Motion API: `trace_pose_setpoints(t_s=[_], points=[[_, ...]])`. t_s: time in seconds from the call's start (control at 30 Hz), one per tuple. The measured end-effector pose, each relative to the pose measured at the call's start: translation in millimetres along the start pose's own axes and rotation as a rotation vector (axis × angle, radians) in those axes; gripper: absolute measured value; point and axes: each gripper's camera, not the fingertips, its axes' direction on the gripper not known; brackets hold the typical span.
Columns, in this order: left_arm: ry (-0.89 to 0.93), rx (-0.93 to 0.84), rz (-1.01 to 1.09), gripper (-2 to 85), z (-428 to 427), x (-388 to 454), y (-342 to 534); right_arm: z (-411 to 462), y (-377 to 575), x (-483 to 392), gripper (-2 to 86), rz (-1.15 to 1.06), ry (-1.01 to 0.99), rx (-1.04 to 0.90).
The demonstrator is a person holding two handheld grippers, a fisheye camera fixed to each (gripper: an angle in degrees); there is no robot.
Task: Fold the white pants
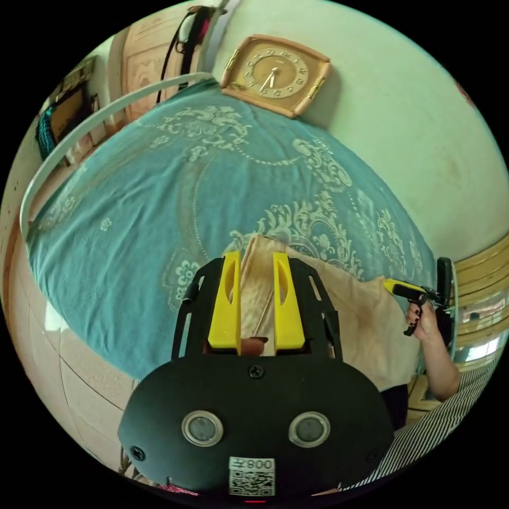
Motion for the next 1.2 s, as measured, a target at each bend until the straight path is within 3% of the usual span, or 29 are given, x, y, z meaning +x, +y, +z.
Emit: trace_pose_setpoints(t_s=[0.07,0.3,0.6,0.83,1.0,1.07,1.2], points=[[0.090,-0.020,-0.016,4.4,5.5,-13.9,-1.3,1.2,-1.8,-0.5,4.3,0.012,-0.002,-0.002],[-0.065,-0.004,0.002,0.6,-12.4,-28.4,6.4,-5.1,-1.1,-0.8,1.2,0.040,-0.007,0.019],[0.159,0.093,0.098,1.1,-3.1,-11.0,9.2,6.9,3.1,5.3,0.6,0.129,-0.003,0.015],[0.302,-0.019,0.337,2.0,46.7,42.1,34.0,9.3,23.1,9.1,0.6,0.197,-0.055,0.069],[0.228,-0.147,0.525,1.2,103.7,76.2,53.0,-16.9,51.6,-9.2,0.2,0.180,0.025,0.193],[0.090,-0.198,0.574,0.6,141.9,78.1,60.9,-6.0,57.5,-36.9,0.1,0.087,0.041,0.144],[0.106,-0.186,0.582,0.3,169.9,56.2,70.6,39.3,58.7,-68.9,0.1,-0.038,0.210,-0.005]])
